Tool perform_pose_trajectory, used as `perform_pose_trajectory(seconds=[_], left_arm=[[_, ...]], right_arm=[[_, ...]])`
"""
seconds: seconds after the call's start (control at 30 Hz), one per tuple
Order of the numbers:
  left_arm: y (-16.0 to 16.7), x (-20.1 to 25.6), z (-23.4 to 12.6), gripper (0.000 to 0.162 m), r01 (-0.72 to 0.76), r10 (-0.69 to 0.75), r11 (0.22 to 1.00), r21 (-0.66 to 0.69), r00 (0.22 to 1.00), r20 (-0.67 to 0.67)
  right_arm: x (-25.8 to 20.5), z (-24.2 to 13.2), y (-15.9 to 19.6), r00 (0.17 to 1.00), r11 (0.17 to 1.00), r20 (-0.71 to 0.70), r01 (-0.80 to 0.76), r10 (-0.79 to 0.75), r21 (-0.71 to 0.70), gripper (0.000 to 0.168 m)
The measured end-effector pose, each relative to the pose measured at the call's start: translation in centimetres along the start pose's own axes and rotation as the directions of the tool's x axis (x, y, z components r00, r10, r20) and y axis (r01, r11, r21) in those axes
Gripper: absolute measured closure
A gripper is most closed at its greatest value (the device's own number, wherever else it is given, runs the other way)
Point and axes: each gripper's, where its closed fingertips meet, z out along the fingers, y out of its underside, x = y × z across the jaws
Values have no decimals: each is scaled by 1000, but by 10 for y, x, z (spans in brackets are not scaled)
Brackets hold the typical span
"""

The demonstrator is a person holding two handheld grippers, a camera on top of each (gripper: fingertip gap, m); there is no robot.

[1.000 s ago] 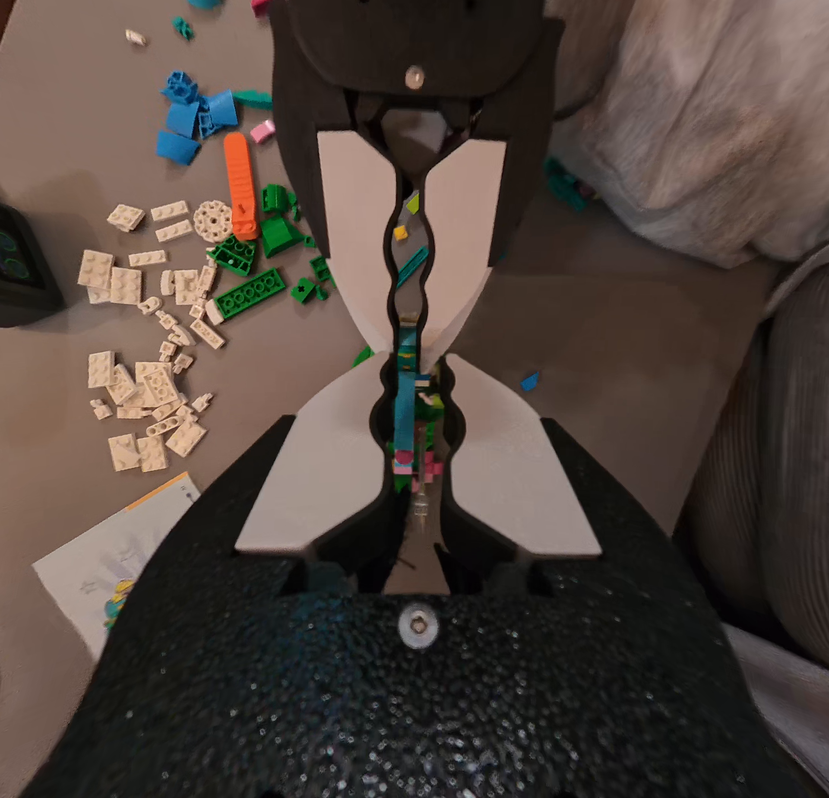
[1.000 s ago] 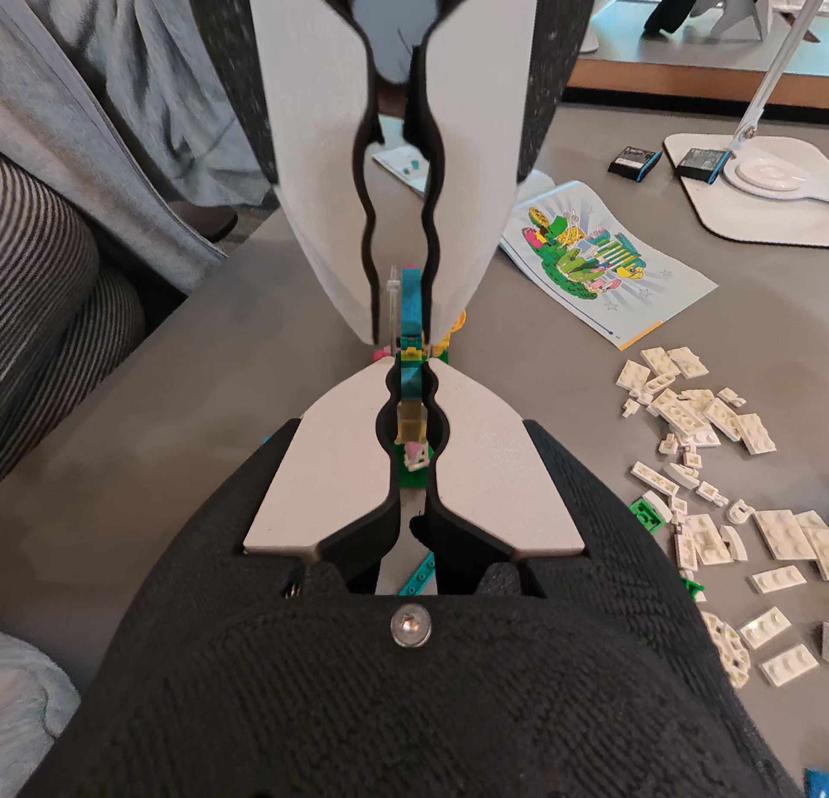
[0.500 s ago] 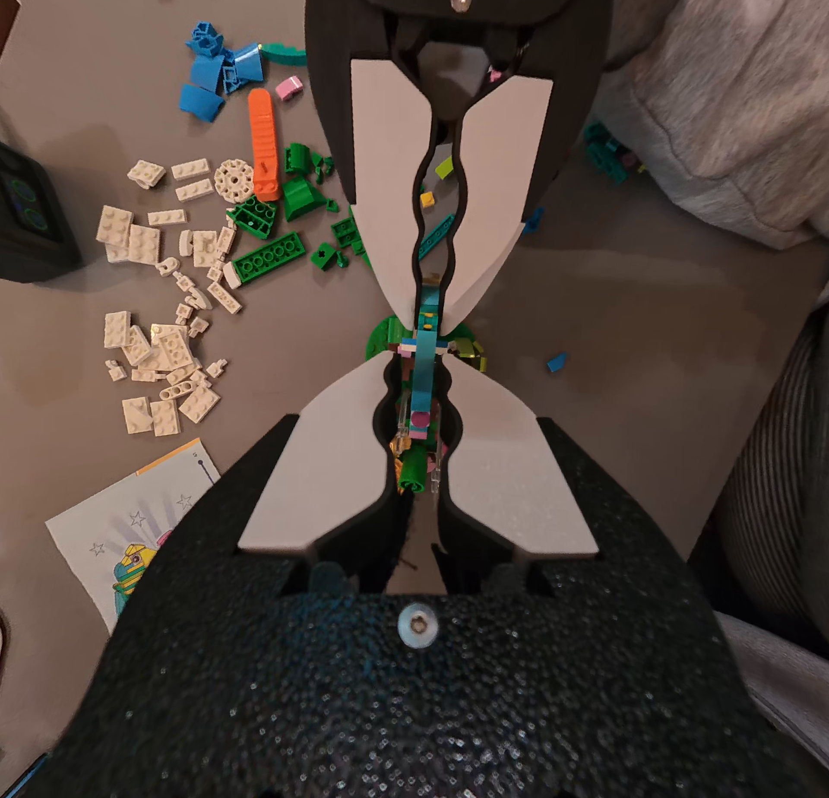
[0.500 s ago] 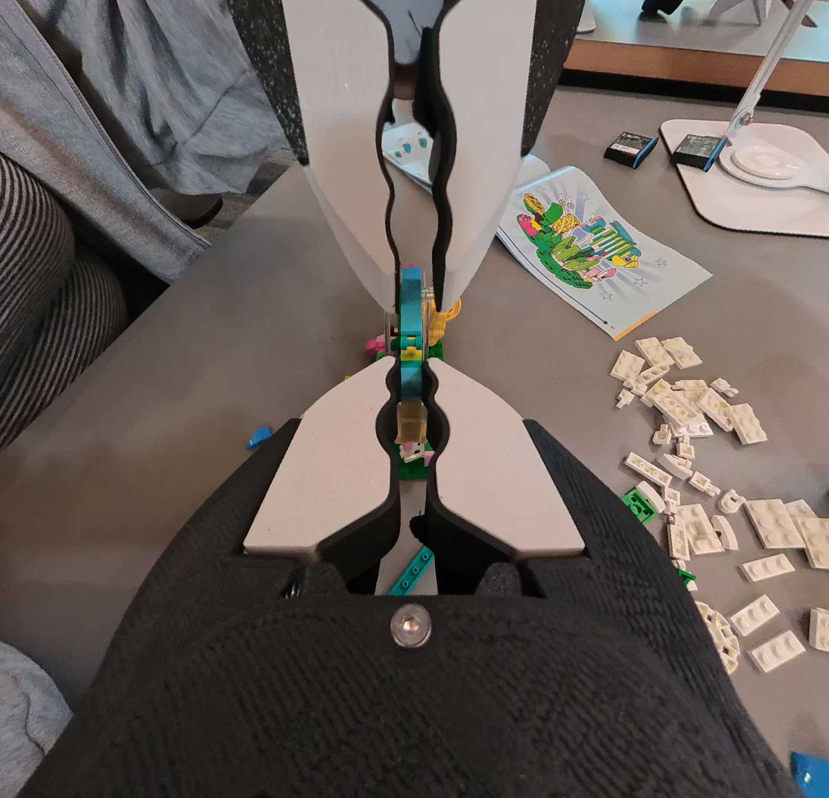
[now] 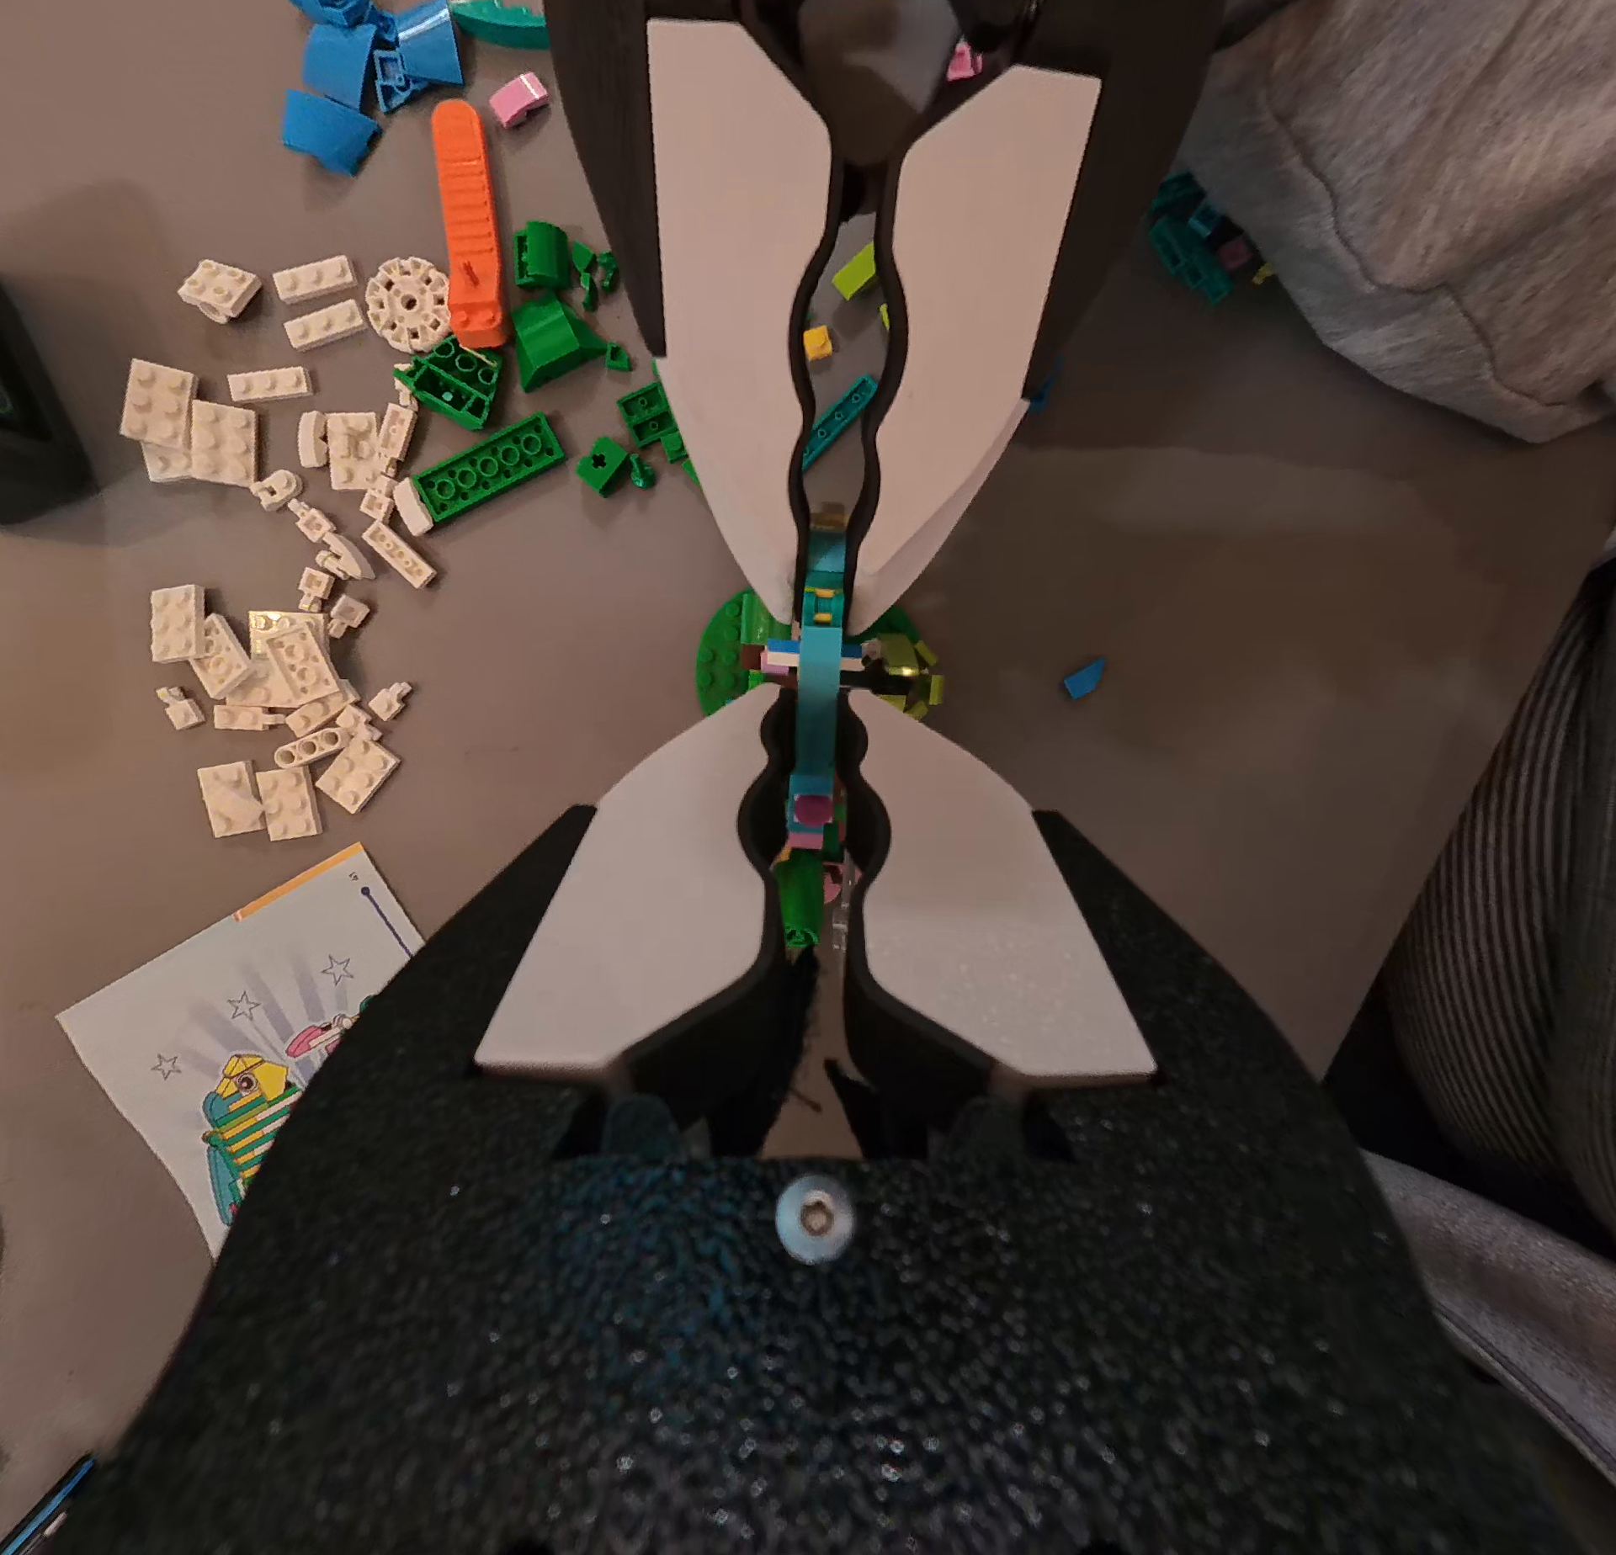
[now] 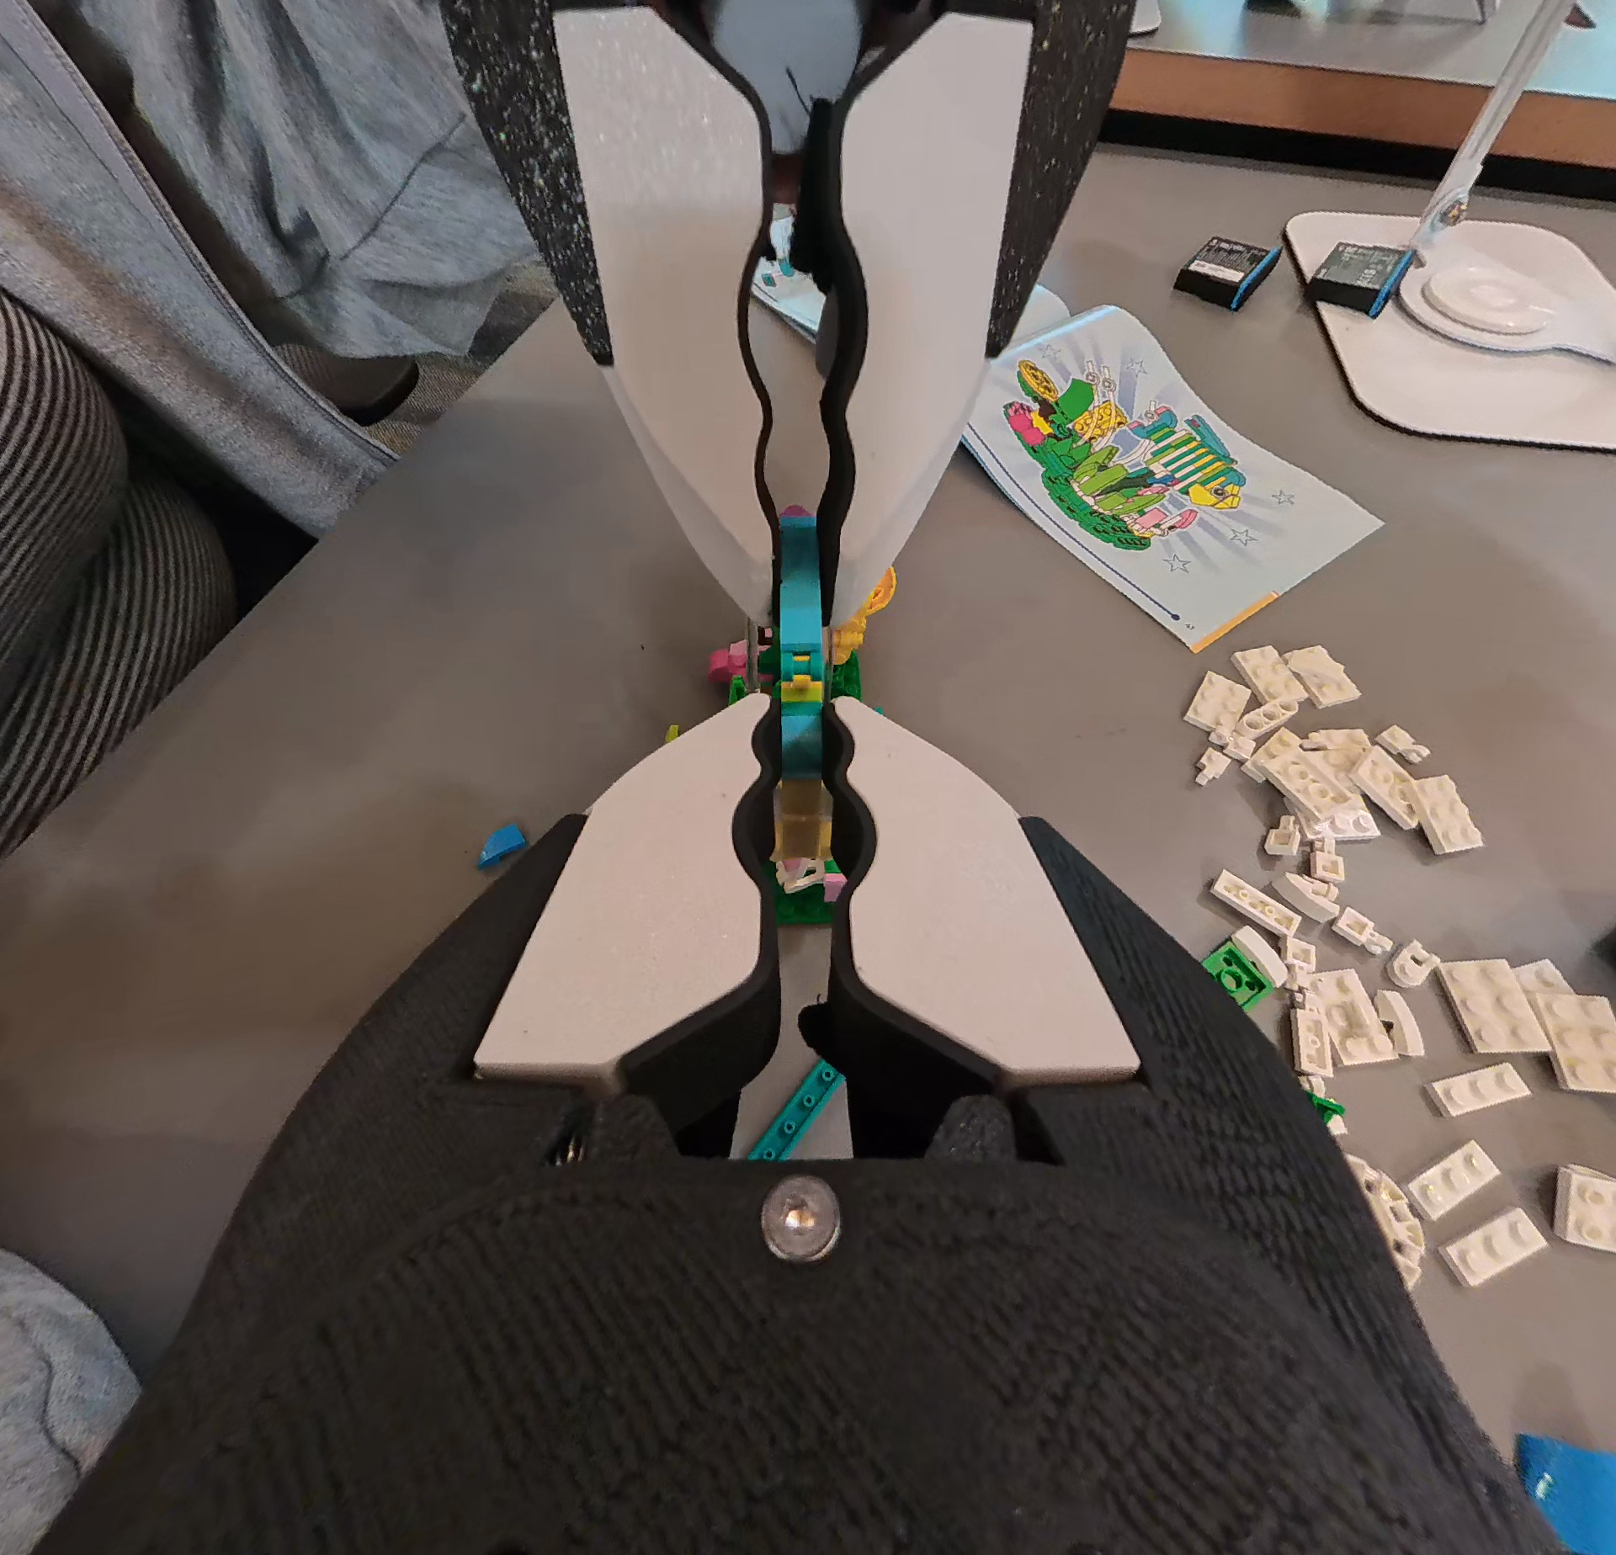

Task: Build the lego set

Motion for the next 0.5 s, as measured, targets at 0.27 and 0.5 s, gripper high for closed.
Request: perform_pose_trajectory(seconds=[0.27, 0.5], left_arm=[[0, -1, 1, 154, -16, 16, 999, -29, 1000, 16], [-1, -1, 1, 154, -24, 25, 999, -33, 999, 22]], right_arm=[[0, 0, 2, 1000, 1000, -1, -13, 13, -5, 161], [1, 0, 2, 1000, 1000, -11, -11, 11, -24, 161]])
